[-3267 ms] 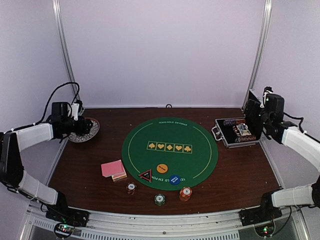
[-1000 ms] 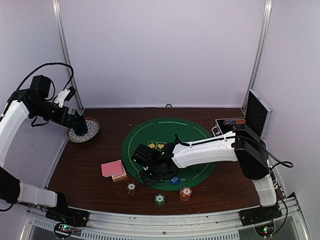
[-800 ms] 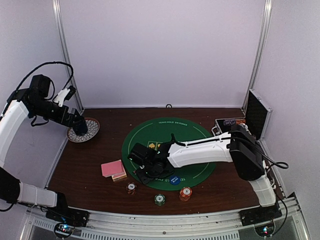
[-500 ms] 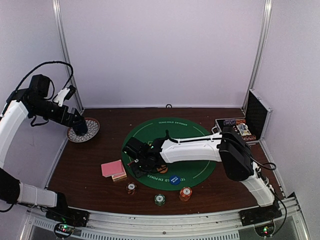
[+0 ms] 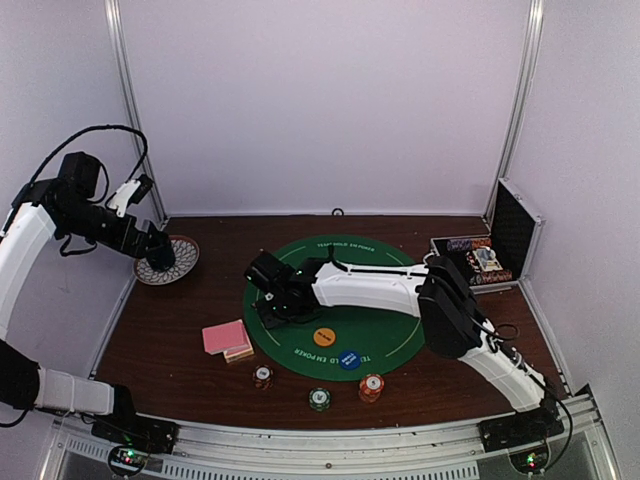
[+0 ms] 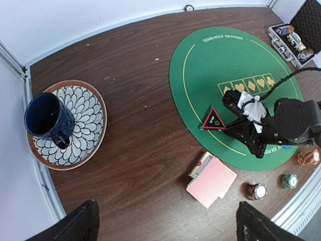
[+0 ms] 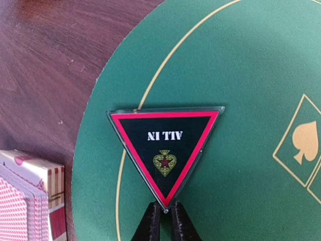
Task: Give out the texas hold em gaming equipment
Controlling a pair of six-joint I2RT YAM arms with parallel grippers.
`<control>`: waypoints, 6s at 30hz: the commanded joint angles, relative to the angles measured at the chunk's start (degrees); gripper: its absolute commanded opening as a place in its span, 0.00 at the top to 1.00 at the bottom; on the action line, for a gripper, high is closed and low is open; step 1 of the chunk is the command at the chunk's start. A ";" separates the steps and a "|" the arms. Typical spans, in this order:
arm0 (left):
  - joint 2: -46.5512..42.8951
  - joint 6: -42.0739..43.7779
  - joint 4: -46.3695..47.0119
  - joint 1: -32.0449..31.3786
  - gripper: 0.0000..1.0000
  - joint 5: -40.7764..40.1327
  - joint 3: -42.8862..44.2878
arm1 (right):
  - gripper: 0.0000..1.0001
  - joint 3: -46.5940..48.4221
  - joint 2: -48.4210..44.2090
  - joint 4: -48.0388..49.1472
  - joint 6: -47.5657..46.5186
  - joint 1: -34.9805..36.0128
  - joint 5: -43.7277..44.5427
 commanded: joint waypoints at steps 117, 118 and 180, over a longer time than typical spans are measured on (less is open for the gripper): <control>2.34 5.55 -6.43 0.54 0.02 4.49 2.90 | 0.16 -40.89 -32.61 0.92 -6.60 -4.65 -3.16; 2.13 5.67 -6.46 0.45 0.02 4.85 2.77 | 0.16 -41.27 -32.86 0.50 -6.72 -3.74 -3.07; -0.27 18.96 3.44 -17.80 0.03 2.67 -24.29 | 0.06 -45.75 -45.46 -8.06 -1.39 -4.47 -4.53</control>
